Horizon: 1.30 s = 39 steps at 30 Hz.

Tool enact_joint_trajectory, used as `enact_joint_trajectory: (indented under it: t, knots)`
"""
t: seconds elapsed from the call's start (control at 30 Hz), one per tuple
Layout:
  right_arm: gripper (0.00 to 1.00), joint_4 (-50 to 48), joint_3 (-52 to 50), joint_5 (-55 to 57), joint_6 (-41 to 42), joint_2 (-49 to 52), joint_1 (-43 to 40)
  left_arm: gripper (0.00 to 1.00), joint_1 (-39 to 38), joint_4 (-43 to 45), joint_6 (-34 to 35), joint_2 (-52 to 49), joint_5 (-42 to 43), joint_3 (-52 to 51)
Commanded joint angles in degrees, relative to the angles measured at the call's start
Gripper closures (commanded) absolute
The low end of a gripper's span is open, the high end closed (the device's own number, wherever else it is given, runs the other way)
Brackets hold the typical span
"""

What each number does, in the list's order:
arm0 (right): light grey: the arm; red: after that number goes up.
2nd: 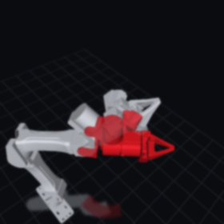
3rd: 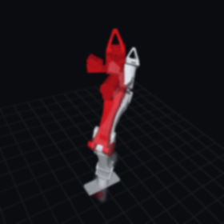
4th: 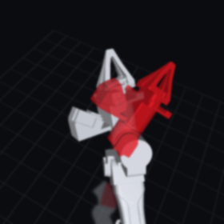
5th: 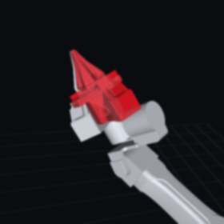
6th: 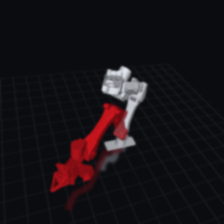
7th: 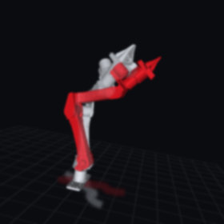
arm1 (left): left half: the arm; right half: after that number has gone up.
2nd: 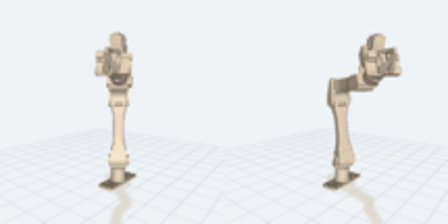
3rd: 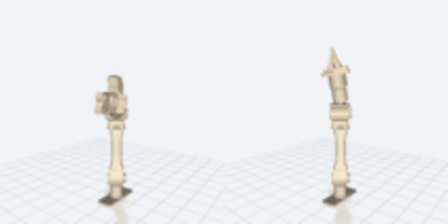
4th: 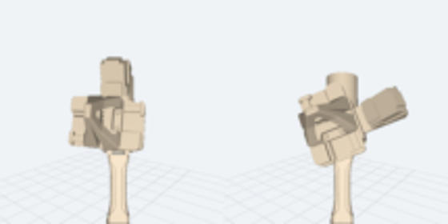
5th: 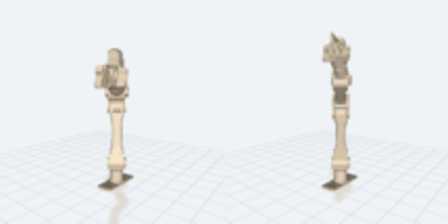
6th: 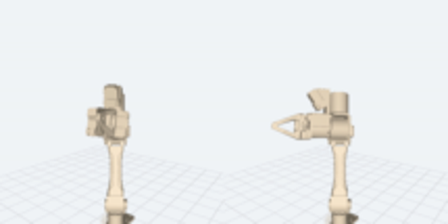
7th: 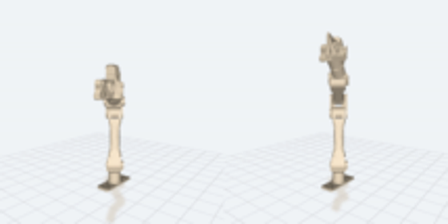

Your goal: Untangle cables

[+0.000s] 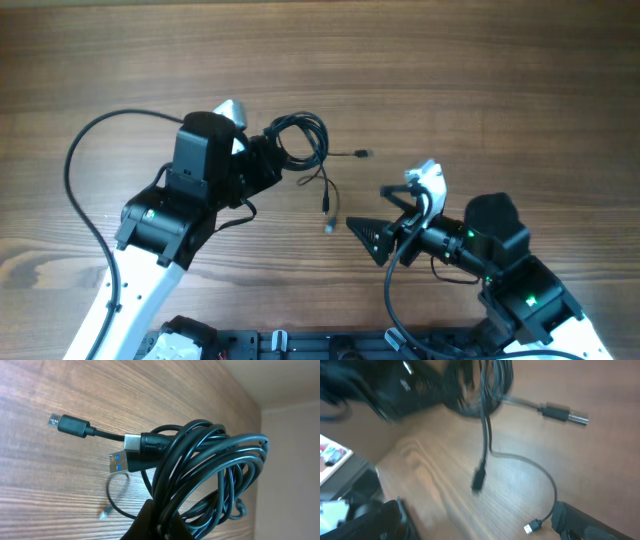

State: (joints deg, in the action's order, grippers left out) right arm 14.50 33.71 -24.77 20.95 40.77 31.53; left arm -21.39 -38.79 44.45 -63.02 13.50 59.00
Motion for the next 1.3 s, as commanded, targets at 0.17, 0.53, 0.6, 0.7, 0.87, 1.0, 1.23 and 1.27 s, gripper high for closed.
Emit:
enact_joint_trajectory:
  t: [0.17, 0.53, 0.6, 0.7, 0.87, 1.0, 1.23, 1.27]
  knots:
    - [0.00, -11.74, 1.22, 3.58, -9.22, 9.03, 0.13, 0.96, 0.26, -5.66, 2.99, 0.79, 3.04, 0.26]
    - [0.00, -17.14, 1.22, 20.02, -20.11, 15.89, 8.92, 0.96, 0.31, -5.90, 0.28, 0.79, 3.41, 0.26]
    - [0.00, -16.52, 1.22, 35.58, -26.03, 15.63, 12.90, 0.96, 0.31, -7.61, -0.52, 0.79, -2.08, 0.26]
    - [0.00, -16.61, 1.33, 42.42, -30.56, 13.55, 16.90, 0.96, 0.31, -10.71, -0.52, 0.79, -8.76, 0.26]
    - [0.00, -16.46, 1.33, 32.46, -29.24, 14.78, 21.35, 0.96, 0.24, -10.75, -0.92, 0.79, -6.08, 0.26]
    - [0.00, -16.74, 1.33, 28.59, -26.40, 20.41, 22.93, 0.96, 0.24, -9.66, -6.19, 0.79, 3.98, 0.26]
    - [0.00, -18.53, 1.33, 29.53, -27.19, 23.15, 22.95, 0.96, 0.24, -9.88, -6.78, 0.79, 8.55, 0.26]
    - [0.00, -18.49, 1.31, 30.67, -27.19, 23.15, 22.95, 0.96, 0.24, -9.88, -6.80, 0.79, 9.05, 0.26]
